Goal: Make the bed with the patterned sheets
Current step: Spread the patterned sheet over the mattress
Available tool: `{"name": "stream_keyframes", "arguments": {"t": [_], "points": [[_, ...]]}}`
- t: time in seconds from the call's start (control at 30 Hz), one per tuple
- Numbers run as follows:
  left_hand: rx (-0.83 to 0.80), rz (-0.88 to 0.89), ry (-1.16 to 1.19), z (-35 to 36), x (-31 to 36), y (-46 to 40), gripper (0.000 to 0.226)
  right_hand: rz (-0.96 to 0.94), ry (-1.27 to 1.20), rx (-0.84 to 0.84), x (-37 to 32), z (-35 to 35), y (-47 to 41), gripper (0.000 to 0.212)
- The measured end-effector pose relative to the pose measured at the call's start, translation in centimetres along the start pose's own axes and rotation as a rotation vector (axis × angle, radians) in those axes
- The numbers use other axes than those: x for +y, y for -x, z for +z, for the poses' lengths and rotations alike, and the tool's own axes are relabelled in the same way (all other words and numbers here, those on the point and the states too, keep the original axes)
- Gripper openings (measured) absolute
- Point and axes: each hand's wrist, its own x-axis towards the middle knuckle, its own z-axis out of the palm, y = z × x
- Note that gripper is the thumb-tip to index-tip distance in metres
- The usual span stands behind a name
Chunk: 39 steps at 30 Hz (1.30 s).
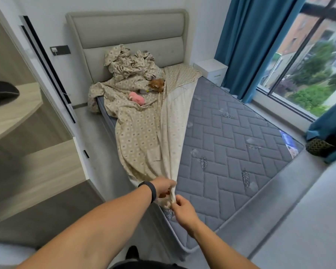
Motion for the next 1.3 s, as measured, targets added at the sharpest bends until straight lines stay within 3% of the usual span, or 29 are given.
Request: {"name": "stream_keyframes", "arguments": {"t": [0.13, 0.37, 0.53, 0.7, 0.9, 1.3], "points": [[0.143, 0.18, 0.172, 1.2, 1.7, -0.1, 0.012, -0.002, -0.038, 0.034, -0.3, -1.5, 0.2, 0.015], [0.201, 0.314, 0.36, -0.9, 3.6, 1.4, 0.007, -0.035, -0.122, 0.047, -3.1, -2.1, -0.9, 0.019], [0.313, 0.377, 0.482, -3.5, 3.1, 4.7, 0.029, 0.003, -0.156, -0.026, -5.3, -1.0, -1.2, 0.015], [0.188, 0.456, 0.488, -2.5, 3.9, 7.0, 0.039, 0.146, -0.369, -0.008, -8.9, -1.5, -2.7, 0.017], [0.155, 0.303, 0.446, -5.3, 1.7, 6.7, 0.009, 0.163, -0.357, -0.01, -12.1, -2.3, -4.1, 0.02], [0.146, 0.013, 0.333, -6.2, -1.3, 1.4, 0.009, 0.156, -0.395, 0.095, -9.9, -2.3, -5.1, 0.015]]}}
